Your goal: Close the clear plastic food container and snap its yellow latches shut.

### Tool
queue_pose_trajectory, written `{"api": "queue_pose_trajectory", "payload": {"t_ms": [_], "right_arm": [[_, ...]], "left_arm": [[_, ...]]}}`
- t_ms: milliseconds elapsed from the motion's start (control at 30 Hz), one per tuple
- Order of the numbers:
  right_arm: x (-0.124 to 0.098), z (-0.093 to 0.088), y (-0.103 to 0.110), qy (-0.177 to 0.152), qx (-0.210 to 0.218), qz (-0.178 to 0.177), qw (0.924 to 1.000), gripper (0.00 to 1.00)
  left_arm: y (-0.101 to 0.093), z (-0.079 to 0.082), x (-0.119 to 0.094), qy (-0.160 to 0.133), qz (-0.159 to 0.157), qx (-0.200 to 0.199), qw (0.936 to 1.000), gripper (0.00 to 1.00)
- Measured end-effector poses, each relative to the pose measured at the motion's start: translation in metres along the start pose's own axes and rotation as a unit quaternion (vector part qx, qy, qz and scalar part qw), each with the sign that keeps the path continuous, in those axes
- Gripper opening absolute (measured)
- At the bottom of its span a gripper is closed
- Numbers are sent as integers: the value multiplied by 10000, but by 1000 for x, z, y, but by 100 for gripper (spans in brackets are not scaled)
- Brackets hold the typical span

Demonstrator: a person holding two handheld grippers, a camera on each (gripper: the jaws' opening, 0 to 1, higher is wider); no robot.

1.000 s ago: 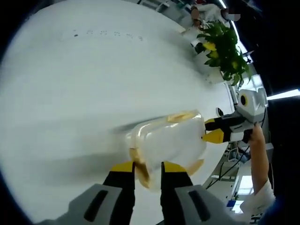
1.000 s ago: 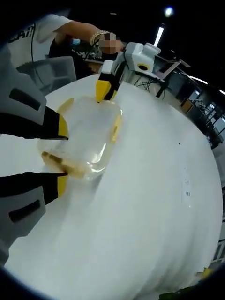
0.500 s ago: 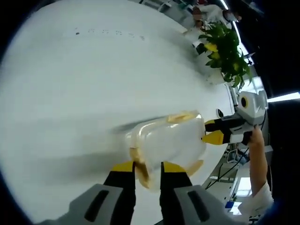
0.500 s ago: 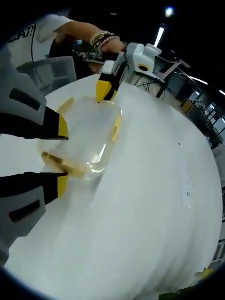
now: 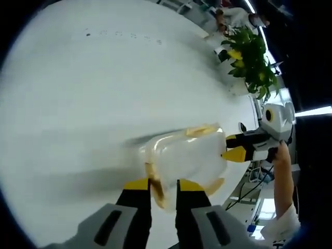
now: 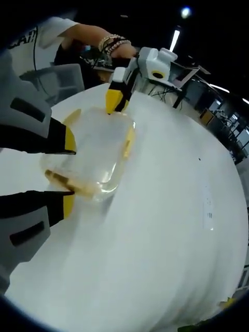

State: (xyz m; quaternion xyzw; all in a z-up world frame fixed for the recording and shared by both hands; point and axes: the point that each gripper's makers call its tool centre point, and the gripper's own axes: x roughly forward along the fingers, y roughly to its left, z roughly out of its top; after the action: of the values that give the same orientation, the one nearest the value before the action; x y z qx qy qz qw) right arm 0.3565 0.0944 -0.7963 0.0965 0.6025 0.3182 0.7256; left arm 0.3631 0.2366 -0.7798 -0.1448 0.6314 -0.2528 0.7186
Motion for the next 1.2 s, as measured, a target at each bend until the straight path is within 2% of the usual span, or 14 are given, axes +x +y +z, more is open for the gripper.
{"api": "queue_pose_trajectory", "payload": {"t_ms": [167,567,733,1000,1100,1167,1200], "right_arm": [[3,1,1,-7,-4,-4,10000,23],[-1,14,0,-174,61,8,9998,24],[-5,13,1,-285,-1,28,9996,24],[-9,11,3,-322,-35,34,9995,25],[-10,11,3,-430,-107,104,9990,26],[-11,11,3,-488,-112,96,9987,26],[-14,13,3,-573,-376,29,9976,25]], "left_arm": [[1,1,7,20,31,39,10000,9],[0,3,6,-64,31,275,9996,12],[-1,0,5,-159,3,677,9976,14],[-2,-4,3,-225,20,714,9972,16],[-3,-4,3,-270,-74,1076,9938,17],[-4,-6,1,-333,-103,1413,9894,16],[-4,-8,-2,-308,-114,1505,9881,15]]}}
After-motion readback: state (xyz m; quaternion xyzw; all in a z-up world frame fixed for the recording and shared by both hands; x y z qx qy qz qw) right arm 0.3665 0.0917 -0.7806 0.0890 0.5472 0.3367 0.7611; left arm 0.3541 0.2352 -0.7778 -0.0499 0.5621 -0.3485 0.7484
